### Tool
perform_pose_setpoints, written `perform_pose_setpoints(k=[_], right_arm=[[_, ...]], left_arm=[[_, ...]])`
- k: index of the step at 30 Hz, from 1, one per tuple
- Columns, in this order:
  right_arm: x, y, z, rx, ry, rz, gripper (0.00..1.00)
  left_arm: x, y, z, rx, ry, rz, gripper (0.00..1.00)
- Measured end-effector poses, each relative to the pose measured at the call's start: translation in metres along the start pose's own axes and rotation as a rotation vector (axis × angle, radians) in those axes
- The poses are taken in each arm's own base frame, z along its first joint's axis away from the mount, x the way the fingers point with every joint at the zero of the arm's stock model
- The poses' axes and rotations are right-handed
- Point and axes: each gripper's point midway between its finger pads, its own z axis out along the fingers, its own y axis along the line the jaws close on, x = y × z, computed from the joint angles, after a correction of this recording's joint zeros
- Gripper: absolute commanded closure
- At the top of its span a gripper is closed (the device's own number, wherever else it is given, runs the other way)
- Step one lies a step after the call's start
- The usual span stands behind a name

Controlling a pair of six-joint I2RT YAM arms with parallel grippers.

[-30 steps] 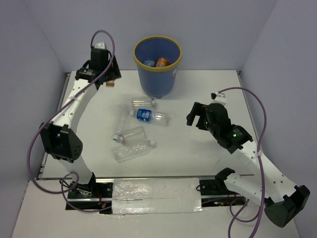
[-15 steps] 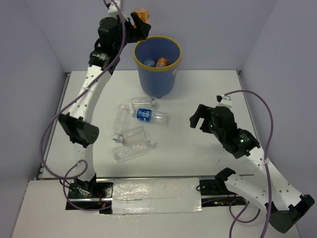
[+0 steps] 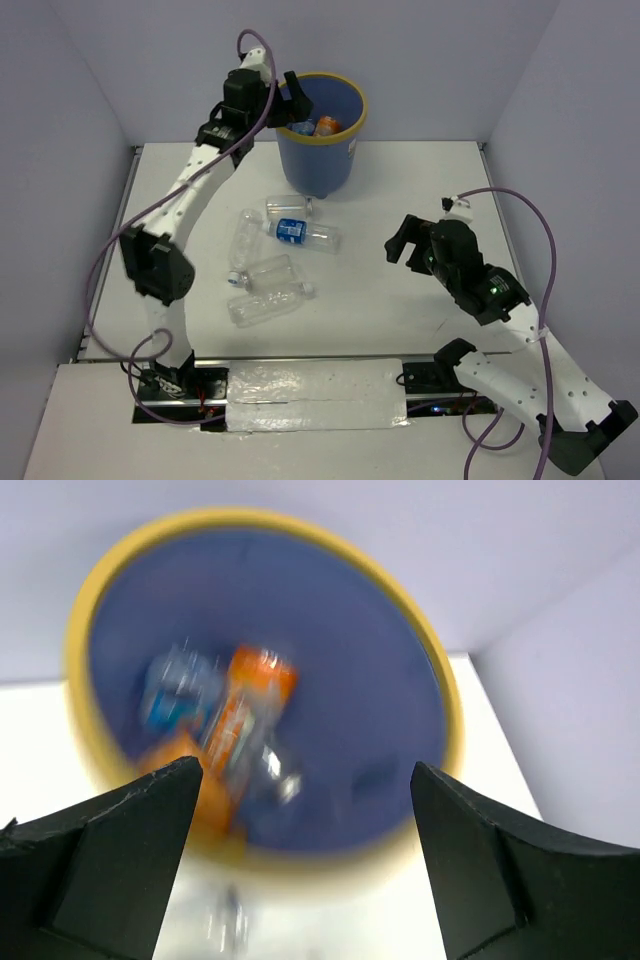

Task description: Put the plastic bottles in the bin

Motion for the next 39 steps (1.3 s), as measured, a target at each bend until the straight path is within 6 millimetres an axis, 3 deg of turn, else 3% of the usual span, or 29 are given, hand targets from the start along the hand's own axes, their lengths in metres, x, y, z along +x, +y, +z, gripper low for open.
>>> perform_pose_setpoints(k=[6,8,10,13,15,18,22,26,33,39], right_arm=[[0.005,0.001,0.008,0.004,0.019,-0.006,0.0],[0.005,0.003,0.011,0.003,0.022,-0.009,0.0],[0.005,0.005,0.014,0.001,0.023,-0.012,0.0],[0.006,0.007,0.019,0.0,0.029,-0.021,0.0],[0.007,0.009,0.022,-0.004,0.033,-0.023,0.0],[0.007,0.012,0.024,-0.013,0.039,-0.023,0.0],[0.008,0.014,0.025,-0.023,0.043,-0.023,0.0],[0.009,0.016,0.024,-0.028,0.045,-0.025,0.0],[0.009,0.016,0.024,-0.03,0.047,-0.026,0.0],[0.01,0.017,0.024,-0.034,0.049,-0.03,0.0]], left_arm=[[-0.023,-0.016,-0.14,-0.073,-0.056,0.042,0.01],[-0.018,-0.003,-0.182,-0.121,-0.077,0.042,0.01],[-0.001,0.015,-0.204,-0.185,-0.059,0.046,0.01],[0.038,0.052,-0.207,-0.311,0.029,0.076,0.01],[0.079,0.079,-0.198,-0.389,0.135,0.099,0.01],[0.158,0.124,-0.194,-0.51,0.358,0.15,0.01],[0.222,0.163,-0.193,-0.633,0.565,0.193,0.01],[0.253,0.181,-0.193,-0.695,0.653,0.199,0.01],[0.277,0.193,-0.192,-0.731,0.699,0.183,0.02],[0.285,0.205,-0.194,-0.784,0.713,0.195,0.24]])
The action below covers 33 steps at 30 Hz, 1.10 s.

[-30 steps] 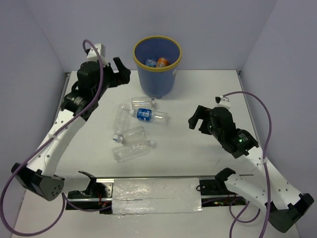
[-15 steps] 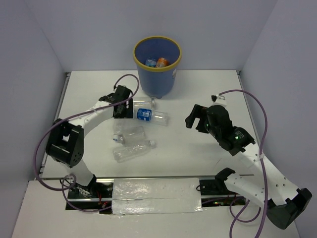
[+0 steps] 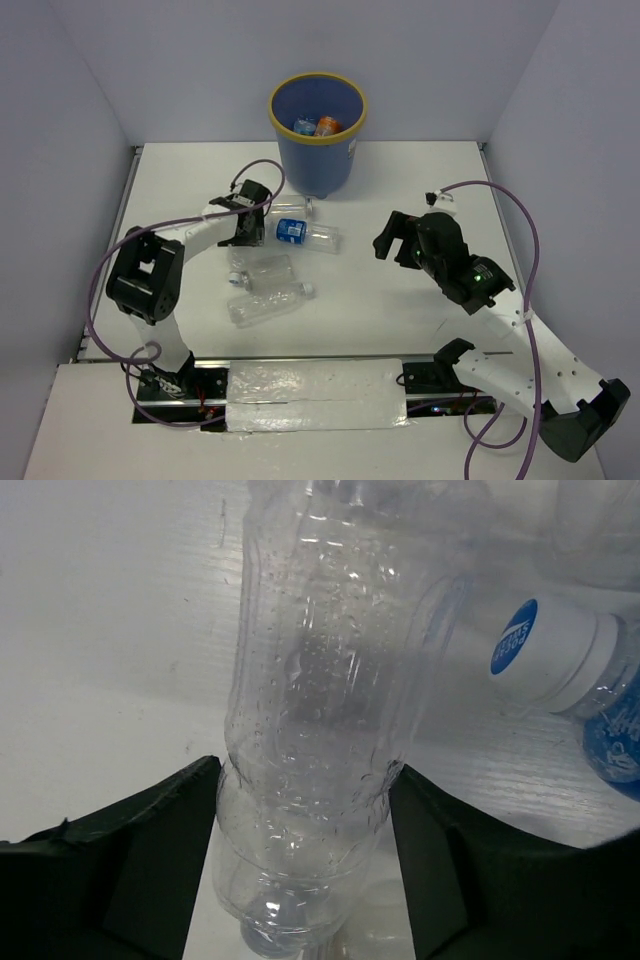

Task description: Put the plastic bottles in the bin

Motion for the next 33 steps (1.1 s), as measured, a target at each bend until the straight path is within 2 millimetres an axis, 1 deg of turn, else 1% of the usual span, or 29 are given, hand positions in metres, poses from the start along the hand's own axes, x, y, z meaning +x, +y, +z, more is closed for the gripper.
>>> perform_pose_setpoints(k=[1,4,5,7,8,10,11,13,14,15,16,18,19,20,22,23,25,28,31,32,33], right_arm=[[0.0,0.0,0.0,0.0,0.0,0.0,0.0],[0.0,0.0,0.0,-0.001,0.0,0.0,0.0],[0.0,0.001,0.0,-0.003,0.001,-0.001,0.0],[0.001,0.001,0.0,-0.004,0.002,-0.002,0.0],[0.001,0.001,0.0,-0.004,0.002,-0.002,0.0],[0.001,0.001,0.0,-0.004,0.002,-0.003,0.0],[0.001,0.001,0.0,-0.005,0.002,-0.003,0.0],[0.001,0.002,0.0,-0.005,0.002,-0.003,0.0],[0.001,0.002,0.0,-0.005,0.002,-0.003,0.0],[0.001,0.002,-0.001,-0.006,0.002,-0.003,0.0],[0.001,0.002,-0.001,-0.006,0.002,-0.004,0.0],[0.001,0.002,-0.001,-0.007,0.001,-0.005,0.0],[0.001,0.002,-0.001,-0.006,0.0,-0.005,0.0],[0.001,0.002,-0.001,-0.005,0.001,-0.005,0.0],[0.002,0.001,-0.001,-0.002,0.002,-0.007,0.0],[0.002,0.001,-0.002,0.0,0.004,-0.008,0.0],[0.003,-0.001,-0.003,0.007,0.003,-0.009,0.0],[0.002,-0.004,-0.007,0.014,-0.005,-0.004,0.0],[0.001,-0.005,-0.012,0.012,-0.012,0.012,0.0],[0.001,-0.005,-0.014,0.008,-0.017,0.019,0.0],[0.002,-0.006,-0.015,0.006,-0.02,0.025,0.0]], left_arm=[[-0.001,0.001,-0.001,-0.004,-0.005,-0.003,0.29],[-0.007,0.009,-0.006,-0.022,-0.018,-0.009,0.37],[-0.012,0.014,-0.013,-0.029,-0.023,-0.009,0.38],[-0.033,0.018,-0.032,-0.018,-0.063,-0.025,0.4],[-0.051,0.018,-0.046,0.0,-0.108,-0.038,0.39],[-0.097,0.018,-0.085,0.058,-0.232,-0.062,0.38],[-0.124,0.016,-0.111,0.099,-0.314,-0.073,0.38],[-0.176,0.014,-0.165,0.18,-0.474,-0.11,0.38],[-0.202,0.013,-0.197,0.23,-0.567,-0.126,0.37],[-0.227,0.013,-0.229,0.275,-0.657,-0.143,0.36],[-0.247,0.013,-0.258,0.318,-0.74,-0.158,0.36],[-0.279,0.015,-0.31,0.396,-0.897,-0.181,0.35],[-0.289,0.014,-0.329,0.429,-0.953,-0.192,0.35],[-0.298,0.013,-0.345,0.462,-1.003,-0.2,0.35],[-0.314,0.005,-0.365,0.526,-1.078,-0.21,0.35],[-0.323,-0.001,-0.373,0.564,-1.115,-0.21,0.35],[-0.338,-0.017,-0.379,0.63,-1.171,-0.208,0.35],[-0.354,-0.053,-0.355,0.697,-1.168,-0.194,0.34],[-0.368,-0.091,-0.325,0.755,-1.146,-0.179,0.33],[-0.371,-0.103,-0.312,0.766,-1.131,-0.173,0.28],[-0.374,-0.113,-0.301,0.777,-1.121,-0.172,0.18]])
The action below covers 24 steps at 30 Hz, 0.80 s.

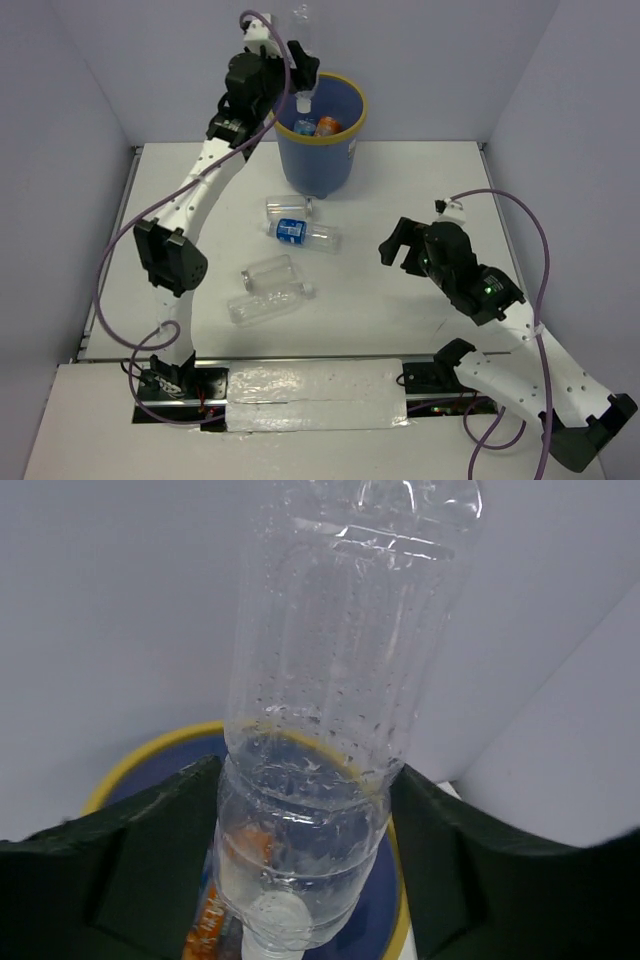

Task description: Put the plastic bottles in the bin

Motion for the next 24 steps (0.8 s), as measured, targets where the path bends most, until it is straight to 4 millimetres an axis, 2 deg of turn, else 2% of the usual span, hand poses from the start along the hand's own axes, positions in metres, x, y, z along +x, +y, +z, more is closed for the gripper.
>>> perform_pose_setpoints(k=[1,2,4,7,11,14,16,18,20,22,24], right_arm=[[0.001,-0.001,-0.001,0.001,0.0,0.004,0.0],[0.003,-0.003,-0.001,0.002,0.001,0.008,0.0],[0.007,-0.006,-0.002,0.01,0.011,0.01,0.0],[0.009,-0.007,-0.002,0.015,0.017,0.012,0.0],[0.01,-0.006,0.0,0.013,0.021,0.01,0.0],[0.012,-0.003,0.006,0.007,0.032,0.009,0.0],[0.016,0.001,0.012,-0.006,0.048,0.006,0.0],[0.021,0.007,0.018,-0.024,0.065,-0.002,0.0],[0.031,0.016,0.024,-0.044,0.099,-0.026,0.0],[0.047,0.032,0.03,-0.079,0.148,-0.062,0.0],[0.068,0.049,0.035,-0.11,0.209,-0.079,0.0]], left_arm=[[0.015,0.002,0.008,0.002,0.019,-0.008,0.07],[0.029,0.003,0.016,0.003,0.038,-0.015,0.01],[0.055,0.007,0.026,-0.002,0.076,-0.035,0.01],[0.086,0.014,0.028,-0.02,0.147,-0.047,0.01],[0.094,0.017,0.011,-0.041,0.204,-0.06,0.01],[0.078,0.015,-0.022,-0.07,0.243,-0.057,0.01],[0.055,0.012,-0.052,-0.091,0.243,-0.054,0.01],[0.03,0.008,-0.092,-0.109,0.233,-0.052,0.01],[0.015,0.01,-0.136,-0.141,0.234,-0.048,0.01],[0.011,0.015,-0.177,-0.183,0.243,-0.044,0.01],[0.022,0.029,-0.217,-0.254,0.275,-0.047,0.01]])
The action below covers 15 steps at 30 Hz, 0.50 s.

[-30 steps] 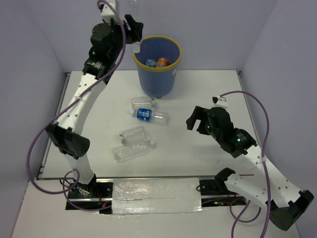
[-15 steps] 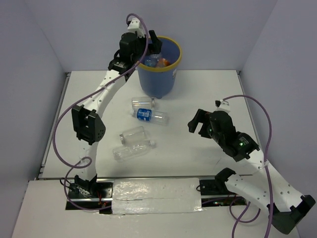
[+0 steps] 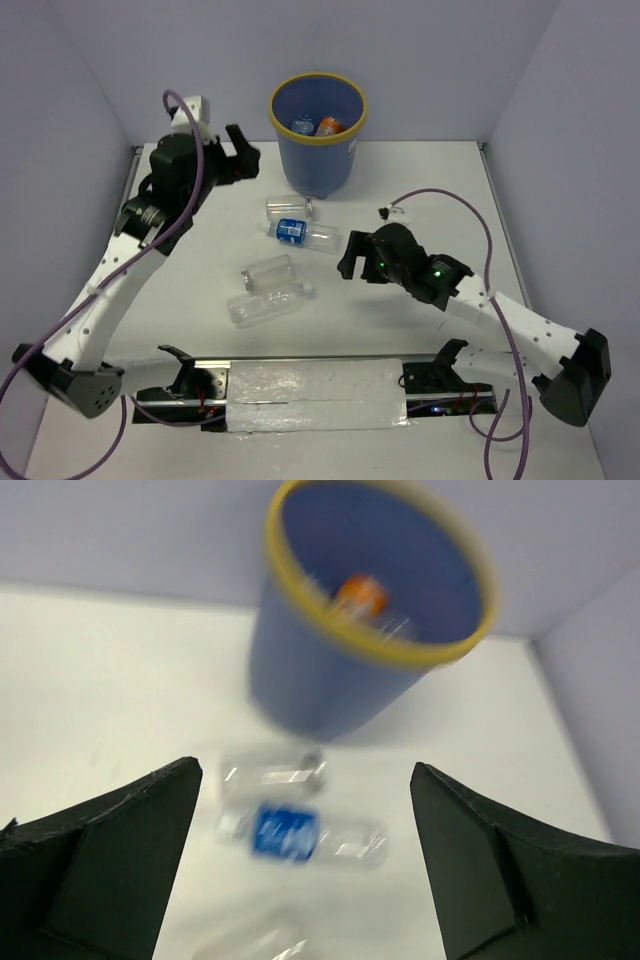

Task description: Put the plastic bottles in the bin

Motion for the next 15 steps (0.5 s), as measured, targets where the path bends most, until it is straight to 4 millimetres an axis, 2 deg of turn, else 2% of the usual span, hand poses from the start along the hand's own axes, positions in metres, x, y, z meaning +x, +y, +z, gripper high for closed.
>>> perform_pose_setpoints(k=[4,6,7,11,15], right_arm=[[0.024,0.025,0.021,-0.032,0.085,0.087,0.0],[0.025,0.034,0.029,-0.042,0.085,0.153,0.0],[0.024,0.037,0.034,-0.044,0.08,0.185,0.0],[0.024,0.044,0.055,-0.027,0.072,0.261,0.0],[0.02,0.049,0.084,0.042,0.089,0.258,0.0]], left_arm=[[0.065,0.049,-0.035,-0.145,0.144,0.035,0.01],[0.093,0.069,-0.051,-0.203,0.224,0.057,0.01],[0.1,0.075,-0.058,-0.223,0.251,0.061,0.01],[0.107,0.089,-0.079,-0.279,0.284,0.074,0.01],[0.109,0.096,-0.089,-0.307,0.294,0.08,0.01]])
